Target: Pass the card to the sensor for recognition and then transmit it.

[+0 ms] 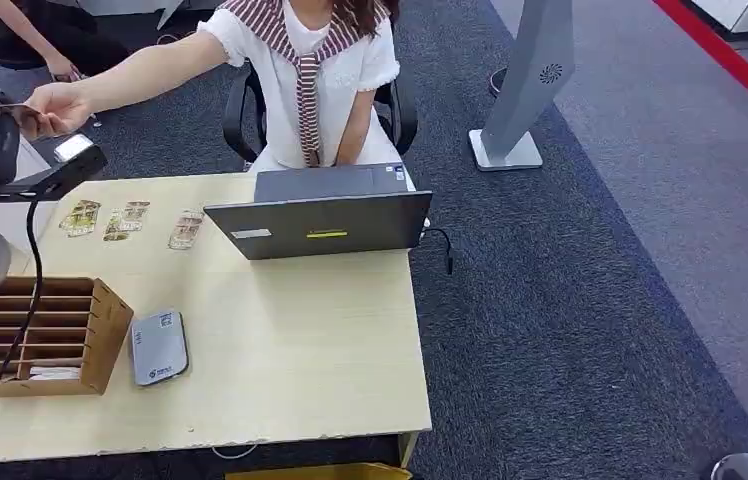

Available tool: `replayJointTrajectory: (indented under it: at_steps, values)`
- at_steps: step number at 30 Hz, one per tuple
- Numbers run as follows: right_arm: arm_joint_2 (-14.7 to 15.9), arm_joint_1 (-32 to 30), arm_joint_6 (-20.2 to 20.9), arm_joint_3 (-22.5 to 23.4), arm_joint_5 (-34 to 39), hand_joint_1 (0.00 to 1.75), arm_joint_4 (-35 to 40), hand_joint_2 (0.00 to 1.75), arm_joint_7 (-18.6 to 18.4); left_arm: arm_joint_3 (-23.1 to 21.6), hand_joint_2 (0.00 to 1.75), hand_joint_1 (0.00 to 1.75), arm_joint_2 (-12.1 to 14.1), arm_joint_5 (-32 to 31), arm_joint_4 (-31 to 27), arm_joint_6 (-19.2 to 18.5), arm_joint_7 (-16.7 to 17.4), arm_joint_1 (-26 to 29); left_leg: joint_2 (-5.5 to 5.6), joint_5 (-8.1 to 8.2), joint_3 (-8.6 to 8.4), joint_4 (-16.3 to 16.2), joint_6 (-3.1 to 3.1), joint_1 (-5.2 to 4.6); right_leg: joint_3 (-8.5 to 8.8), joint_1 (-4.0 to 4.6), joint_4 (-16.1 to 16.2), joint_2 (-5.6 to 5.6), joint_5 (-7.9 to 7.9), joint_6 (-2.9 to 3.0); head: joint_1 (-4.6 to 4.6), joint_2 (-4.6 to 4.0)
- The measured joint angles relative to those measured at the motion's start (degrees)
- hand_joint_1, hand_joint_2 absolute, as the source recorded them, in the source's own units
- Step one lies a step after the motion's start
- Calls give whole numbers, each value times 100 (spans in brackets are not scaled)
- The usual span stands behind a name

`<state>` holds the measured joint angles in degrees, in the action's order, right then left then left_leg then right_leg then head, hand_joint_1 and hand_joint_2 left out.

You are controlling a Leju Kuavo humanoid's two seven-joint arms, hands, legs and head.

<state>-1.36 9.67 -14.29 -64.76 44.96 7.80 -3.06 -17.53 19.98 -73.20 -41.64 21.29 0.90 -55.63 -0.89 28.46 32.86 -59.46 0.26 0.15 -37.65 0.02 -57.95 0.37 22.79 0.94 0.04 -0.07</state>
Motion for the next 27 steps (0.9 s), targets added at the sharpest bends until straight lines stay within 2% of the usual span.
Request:
replayJointTrajectory:
  at_steps: [1, 6, 9, 13, 17, 20, 22, 25, 27]
  values:
    - [0, 0, 2, 0, 0, 0, 0, 175, -2, 0, 175, 0, 0, 24, 39, 2, 0, -11, 0, 0, 0, 0, 0, 0, 0, 0, 0, 0, 0, 0, 0, 0]
    - [0, 6, 11, -24, 2, 0, 0, 175, -22, 0, 175, 0, -9, 61, 214, 50, 79, -52, 0, 0, 0, 0, 0, 0, 0, 0, 0, 0, 0, 0, 0, 0]
    - [0, 7, 7, -39, 13, 0, 0, 175, -22, 0, 175, 0, -7, 164, 253, 223, 79, -43, 0, 0, 2, 0, 0, 1, 0, 0, 0, 0, 0, 0, 0, -2]
    - [0, -4, 0, -42, 96, 0, 0, 175, 26, 0, 175, 0, 92, 869, 91, 236, -217, 189, -10, 1, 4, 3, 0, 1, -1, 0, -1, 5, 1, 1, 0, 0]
    - [0, -6, -2, -50, 136, 0, 0, 175, 20, 64, 175, 0, 378, 1574, -348, 280, -486, 667, -18, 1, 3, 4, 0, 2, -8, 0, -1, 16, 2, 2, 0, -2]
    - [0, -11, -20, -55, 219, 0, 0, 175, 46, 344, 175, 0, 604, 2589, -877, 319, -949, 1242, -23, 5, 2, 7, -5, 2, -8, 0, -2, 18, 6, 8, 0, -2]
    - [0, -18, -42, -52, 276, 0, -2, 175, 66, 709, 175, 0, 726, 3587, -1450, 146, -1349, 1848, -44, 13, -4, 8, -11, 2, -8, 0, -3, 35, 10, 13, 0, -2]
    - [0, -45, -83, -41, 435, 0, -2, 175, 118, 1617, 175, 0, 726, 5572, -2596, -517, -2090, 3044, -66, 24, -10, 9, -13, 2, -12, 0, -2, 64, 17, 16, -4, 0]
    - [0, -69, -125, -26, 525, 0, -2, 175, 147, 2292, 175, 0, 612, 6623, -3234, -974, -2355, 3818, -87, 35, -10, 9, -12, 2, -19, 1, -1, 84, 19, 16, -4, 0]
